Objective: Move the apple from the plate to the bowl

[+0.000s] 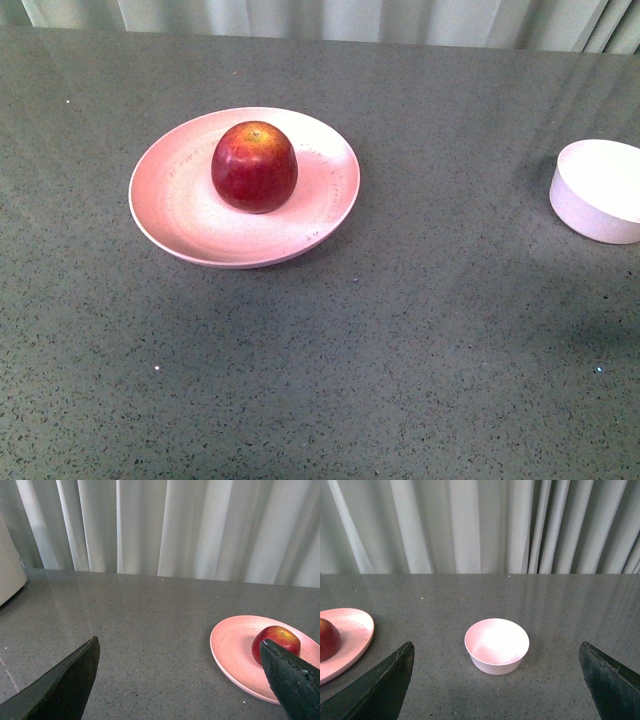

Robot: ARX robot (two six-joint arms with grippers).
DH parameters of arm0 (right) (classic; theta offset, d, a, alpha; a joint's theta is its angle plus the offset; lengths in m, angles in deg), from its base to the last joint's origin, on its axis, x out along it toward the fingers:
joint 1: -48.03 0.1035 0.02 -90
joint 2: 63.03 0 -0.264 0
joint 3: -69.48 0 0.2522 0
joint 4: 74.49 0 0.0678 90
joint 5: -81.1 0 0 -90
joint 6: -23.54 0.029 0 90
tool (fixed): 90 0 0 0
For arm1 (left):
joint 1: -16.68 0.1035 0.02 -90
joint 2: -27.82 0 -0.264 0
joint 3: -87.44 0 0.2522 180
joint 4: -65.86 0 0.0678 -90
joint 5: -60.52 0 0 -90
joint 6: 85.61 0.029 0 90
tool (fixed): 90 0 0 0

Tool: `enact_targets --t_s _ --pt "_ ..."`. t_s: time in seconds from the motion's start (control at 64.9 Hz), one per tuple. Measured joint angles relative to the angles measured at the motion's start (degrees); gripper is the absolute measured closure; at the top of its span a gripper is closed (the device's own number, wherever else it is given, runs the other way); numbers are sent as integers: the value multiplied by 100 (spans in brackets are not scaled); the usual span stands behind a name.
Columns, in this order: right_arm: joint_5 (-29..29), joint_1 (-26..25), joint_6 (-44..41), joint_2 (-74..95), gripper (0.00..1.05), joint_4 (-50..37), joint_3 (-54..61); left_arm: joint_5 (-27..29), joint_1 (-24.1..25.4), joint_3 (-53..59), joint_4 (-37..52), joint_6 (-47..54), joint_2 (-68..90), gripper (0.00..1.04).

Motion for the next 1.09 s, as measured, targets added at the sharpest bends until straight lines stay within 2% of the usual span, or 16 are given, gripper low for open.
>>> enact_targets --t_s 0.893,0.924,0.939,1.001,1.093 --pt "0 0 2 0 9 0 0 0 0 0 0 0 0 9" --pt "232 -57 83 111 9 199 -61 0 0 0 -2 0 0 9" --pt "603 -157 243 269 9 553 -199 2 0 0 0 0 0 9" --pt "1379 -514 516 1169 9 1318 -619 -4 0 0 0 0 0 9" --pt "1961 -1056 529 2667 9 772 -964 -2 0 0 -2 0 0 9"
